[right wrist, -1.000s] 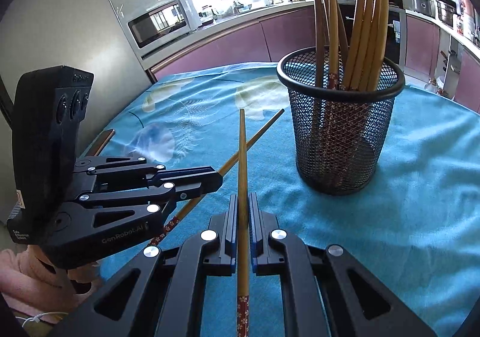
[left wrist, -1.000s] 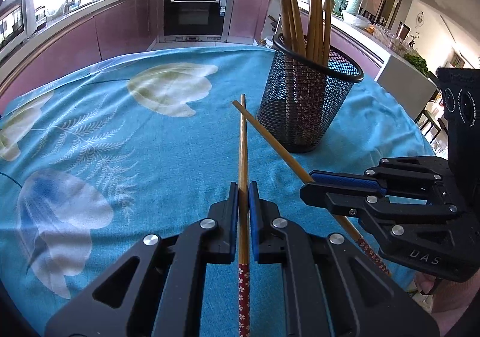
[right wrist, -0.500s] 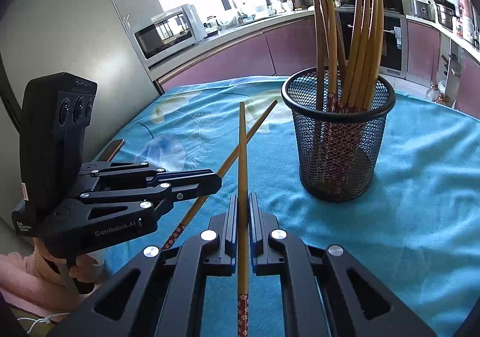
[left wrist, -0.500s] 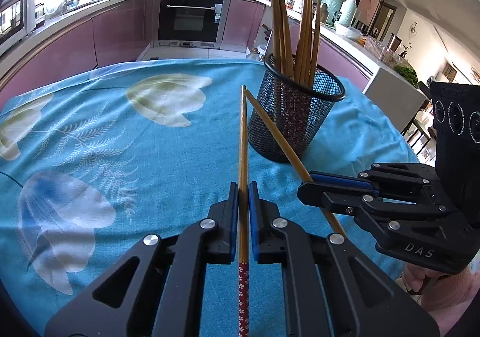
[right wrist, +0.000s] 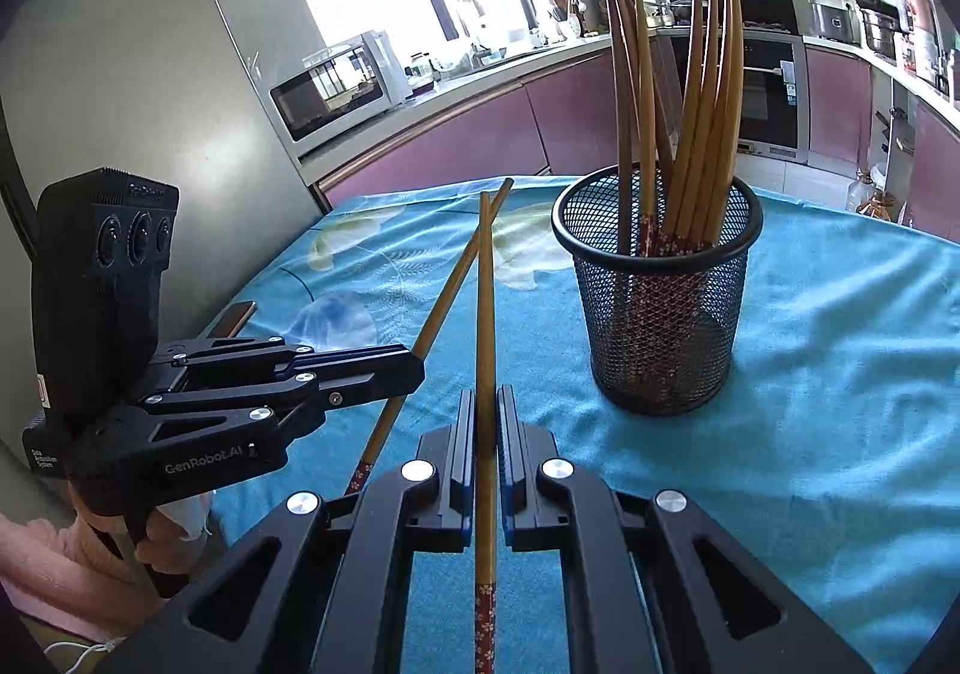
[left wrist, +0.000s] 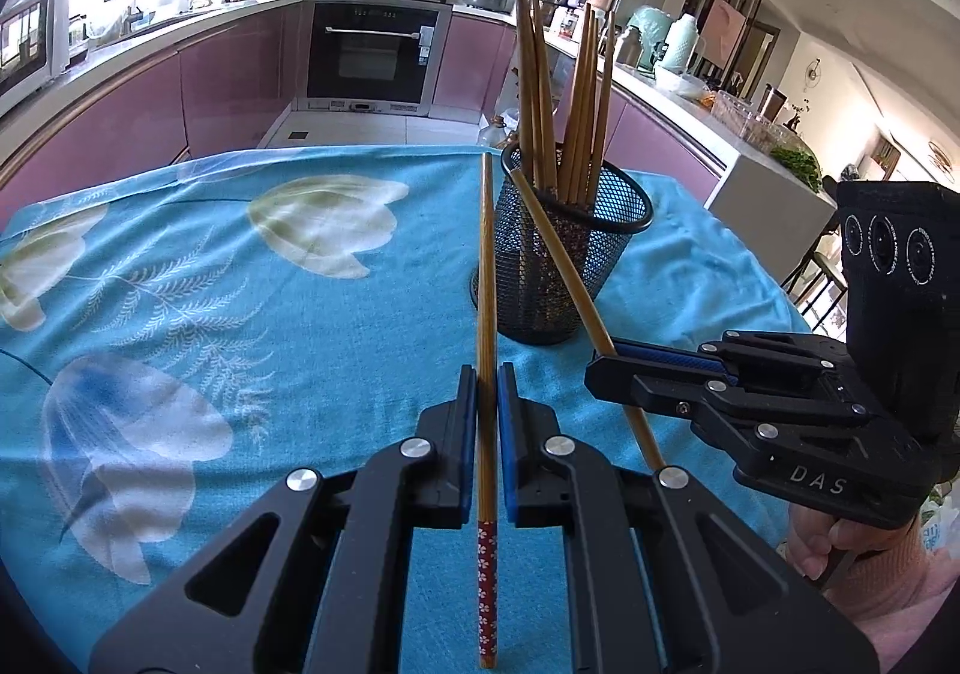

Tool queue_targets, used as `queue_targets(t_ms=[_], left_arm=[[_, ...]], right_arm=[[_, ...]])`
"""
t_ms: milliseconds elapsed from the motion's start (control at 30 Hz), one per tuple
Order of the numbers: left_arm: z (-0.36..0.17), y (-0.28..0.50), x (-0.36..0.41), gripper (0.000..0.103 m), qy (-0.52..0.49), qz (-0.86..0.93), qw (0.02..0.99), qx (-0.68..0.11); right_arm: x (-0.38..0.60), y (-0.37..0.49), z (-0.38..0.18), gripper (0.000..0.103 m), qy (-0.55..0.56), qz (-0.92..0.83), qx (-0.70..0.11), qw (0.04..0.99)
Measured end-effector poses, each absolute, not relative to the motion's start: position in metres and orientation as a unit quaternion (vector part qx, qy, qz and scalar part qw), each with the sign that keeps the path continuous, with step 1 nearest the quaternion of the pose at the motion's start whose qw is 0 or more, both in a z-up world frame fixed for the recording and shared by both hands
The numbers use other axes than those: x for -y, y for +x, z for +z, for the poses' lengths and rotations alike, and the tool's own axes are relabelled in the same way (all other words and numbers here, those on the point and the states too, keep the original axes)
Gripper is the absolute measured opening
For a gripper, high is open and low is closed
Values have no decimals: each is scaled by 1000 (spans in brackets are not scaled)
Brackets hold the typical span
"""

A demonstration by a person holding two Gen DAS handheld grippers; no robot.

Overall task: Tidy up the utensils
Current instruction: 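Raise both held chopsticks upright and carry them toward the mesh cup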

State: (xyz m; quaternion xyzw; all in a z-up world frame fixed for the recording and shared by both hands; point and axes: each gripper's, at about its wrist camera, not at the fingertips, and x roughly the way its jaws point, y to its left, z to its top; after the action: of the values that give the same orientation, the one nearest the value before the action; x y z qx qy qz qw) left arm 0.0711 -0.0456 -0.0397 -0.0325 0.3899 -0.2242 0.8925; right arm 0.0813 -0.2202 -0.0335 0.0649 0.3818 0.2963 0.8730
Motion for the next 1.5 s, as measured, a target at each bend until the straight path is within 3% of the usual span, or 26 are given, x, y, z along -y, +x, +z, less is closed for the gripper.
queue_targets(t_ms=[1500], left_arm=[[-23,59,52,8,-35,-241,896,-372]], right_arm=[[234,79,-27,6,88,295,-364,879]])
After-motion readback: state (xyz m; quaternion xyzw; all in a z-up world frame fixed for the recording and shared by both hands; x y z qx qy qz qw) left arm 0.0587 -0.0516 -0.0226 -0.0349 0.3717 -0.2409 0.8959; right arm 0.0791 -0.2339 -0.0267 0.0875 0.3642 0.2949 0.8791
